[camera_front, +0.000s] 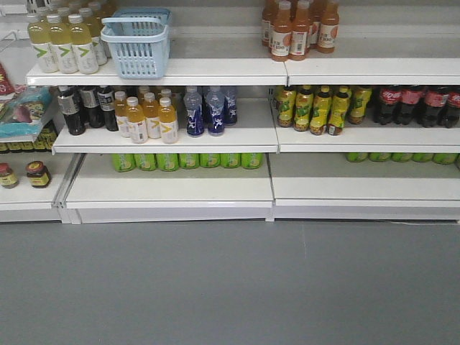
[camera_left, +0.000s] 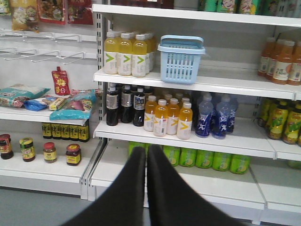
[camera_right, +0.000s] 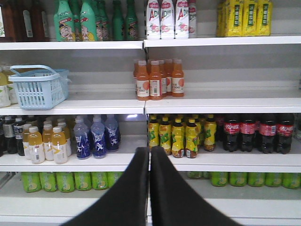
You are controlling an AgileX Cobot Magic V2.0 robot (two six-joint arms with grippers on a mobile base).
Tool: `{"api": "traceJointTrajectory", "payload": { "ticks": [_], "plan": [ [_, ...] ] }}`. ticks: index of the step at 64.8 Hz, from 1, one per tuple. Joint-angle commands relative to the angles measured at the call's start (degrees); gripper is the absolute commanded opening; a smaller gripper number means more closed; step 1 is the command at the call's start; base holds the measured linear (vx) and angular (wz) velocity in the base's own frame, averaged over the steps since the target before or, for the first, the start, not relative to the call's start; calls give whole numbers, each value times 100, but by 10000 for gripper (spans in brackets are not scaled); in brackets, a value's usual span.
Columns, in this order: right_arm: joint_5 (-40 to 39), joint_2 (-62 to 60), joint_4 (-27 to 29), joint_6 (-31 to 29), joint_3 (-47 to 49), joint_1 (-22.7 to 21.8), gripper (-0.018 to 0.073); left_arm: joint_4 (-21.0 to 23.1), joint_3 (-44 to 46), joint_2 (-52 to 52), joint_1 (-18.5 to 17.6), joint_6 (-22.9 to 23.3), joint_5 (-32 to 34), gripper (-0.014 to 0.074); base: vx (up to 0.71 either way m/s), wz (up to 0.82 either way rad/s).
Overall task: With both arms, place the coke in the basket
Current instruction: 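Drive the base toward the shelf holding the light-blue basket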
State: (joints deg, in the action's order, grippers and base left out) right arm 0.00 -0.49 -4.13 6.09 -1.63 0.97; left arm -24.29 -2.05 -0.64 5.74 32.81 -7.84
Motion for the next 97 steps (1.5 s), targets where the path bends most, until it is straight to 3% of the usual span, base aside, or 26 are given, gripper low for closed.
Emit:
{"api": "traceJointTrajectory", "payload": {
  "ticks": [1,97],
  "plan": [
    [-427,-85,-33,-31,-107,-18,-5,19,-34,-91,2,52,425,-6,12,23],
    [-427,-85,-33,-31,-107,-18,-5,19,-34,-91,2,52,425,-5,19,4]
  ]
}}
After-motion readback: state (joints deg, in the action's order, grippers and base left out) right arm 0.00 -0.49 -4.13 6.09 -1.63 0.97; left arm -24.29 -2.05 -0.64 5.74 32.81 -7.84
